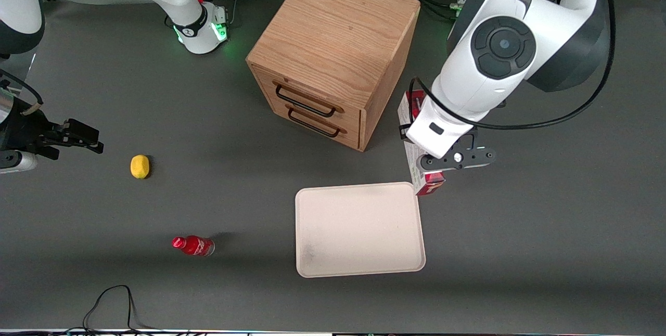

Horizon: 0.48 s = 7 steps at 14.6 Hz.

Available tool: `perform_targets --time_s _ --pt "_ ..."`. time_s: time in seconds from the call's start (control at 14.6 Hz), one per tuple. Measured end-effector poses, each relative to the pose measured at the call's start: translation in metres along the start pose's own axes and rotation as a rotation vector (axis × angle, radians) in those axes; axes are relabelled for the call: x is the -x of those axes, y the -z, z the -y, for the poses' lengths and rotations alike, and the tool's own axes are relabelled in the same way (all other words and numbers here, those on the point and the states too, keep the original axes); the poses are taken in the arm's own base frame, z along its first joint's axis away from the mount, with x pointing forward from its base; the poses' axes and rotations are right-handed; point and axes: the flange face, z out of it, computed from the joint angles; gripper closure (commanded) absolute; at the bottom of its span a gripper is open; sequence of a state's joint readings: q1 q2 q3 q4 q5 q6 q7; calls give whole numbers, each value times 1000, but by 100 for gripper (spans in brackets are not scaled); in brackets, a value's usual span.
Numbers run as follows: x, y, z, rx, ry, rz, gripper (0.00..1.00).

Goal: Place red cookie box on tray
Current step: 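Carry the held cookie box with the left gripper toward the cream tray, then lower the cookie box onto the tray's edge beside the cabinet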

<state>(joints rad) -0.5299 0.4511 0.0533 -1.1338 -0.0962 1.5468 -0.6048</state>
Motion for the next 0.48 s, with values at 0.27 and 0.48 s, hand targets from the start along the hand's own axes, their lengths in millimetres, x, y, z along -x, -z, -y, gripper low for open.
perform_targets --time_s 0.27,0.48 --pt "-19 -34 -7 -6 8 -3 100" --pt "-41 -85 -15 -17 16 -4 100"
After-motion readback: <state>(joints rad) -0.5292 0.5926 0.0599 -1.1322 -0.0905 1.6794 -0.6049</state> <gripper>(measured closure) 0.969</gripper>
